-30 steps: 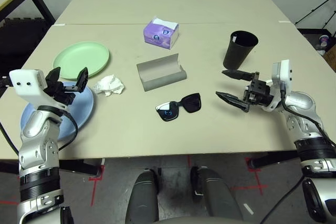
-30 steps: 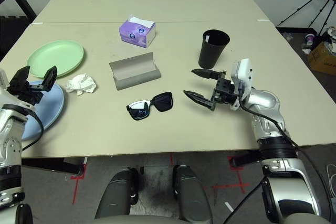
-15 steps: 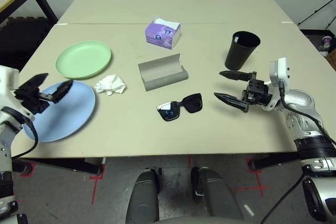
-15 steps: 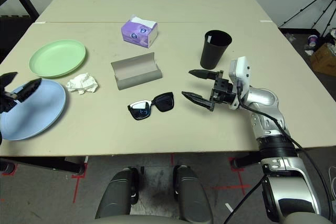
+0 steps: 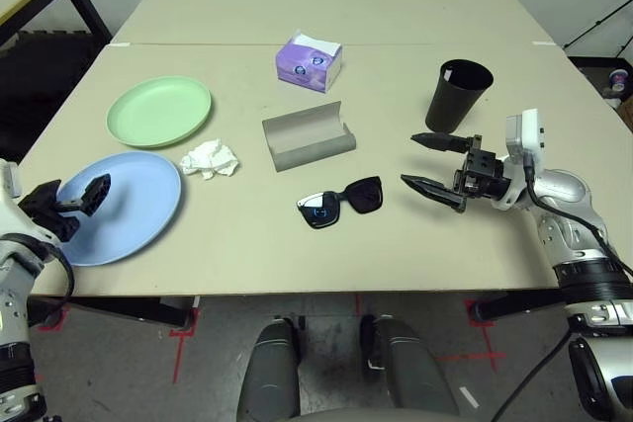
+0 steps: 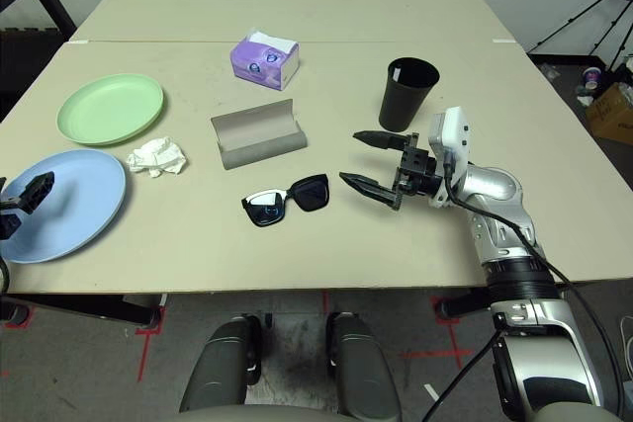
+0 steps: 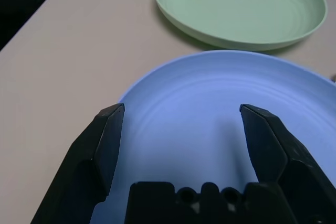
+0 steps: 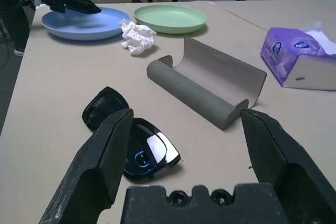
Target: Organize and tidy the items on the table.
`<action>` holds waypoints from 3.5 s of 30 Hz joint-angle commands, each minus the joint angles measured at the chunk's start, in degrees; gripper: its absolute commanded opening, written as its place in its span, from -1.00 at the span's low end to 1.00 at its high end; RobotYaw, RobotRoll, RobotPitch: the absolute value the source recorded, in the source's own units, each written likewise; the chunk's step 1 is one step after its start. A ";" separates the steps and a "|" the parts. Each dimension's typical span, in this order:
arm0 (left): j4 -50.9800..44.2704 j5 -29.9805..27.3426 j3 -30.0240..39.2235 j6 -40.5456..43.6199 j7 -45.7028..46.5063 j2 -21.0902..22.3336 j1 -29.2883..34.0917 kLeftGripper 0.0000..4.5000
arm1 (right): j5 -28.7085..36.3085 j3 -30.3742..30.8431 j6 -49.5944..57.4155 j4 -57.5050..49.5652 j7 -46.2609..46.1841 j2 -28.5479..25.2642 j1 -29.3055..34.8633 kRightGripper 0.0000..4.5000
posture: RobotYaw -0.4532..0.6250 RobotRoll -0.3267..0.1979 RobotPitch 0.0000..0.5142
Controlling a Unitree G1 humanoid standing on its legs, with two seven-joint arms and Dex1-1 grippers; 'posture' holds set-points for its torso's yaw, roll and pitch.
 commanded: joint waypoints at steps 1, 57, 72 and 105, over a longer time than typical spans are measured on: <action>3.00 1.10 0.40 0.16 0.60 0.53 0.09 1.00 | 0.26 0.56 0.60 -1.83 -0.39 0.06 1.18 0.99 | -0.15 0.25 -0.41; 12.47 2.16 3.80 -3.84 5.08 1.63 -2.27 0.83 | 0.49 0.30 2.23 -5.66 -0.98 -0.61 1.92 1.00 | -0.20 0.25 -0.39; 10.99 2.02 2.83 -2.17 3.90 1.71 -2.15 -0.98 | 0.48 0.20 1.66 -4.99 -0.78 -0.56 1.26 1.00 | -0.20 0.25 -0.40; 9.09 3.11 -0.73 9.66 -5.62 12.69 -4.21 0.99 | 0.42 0.67 0.50 -5.27 -0.81 1.11 3.76 1.00 | -0.19 0.25 -0.34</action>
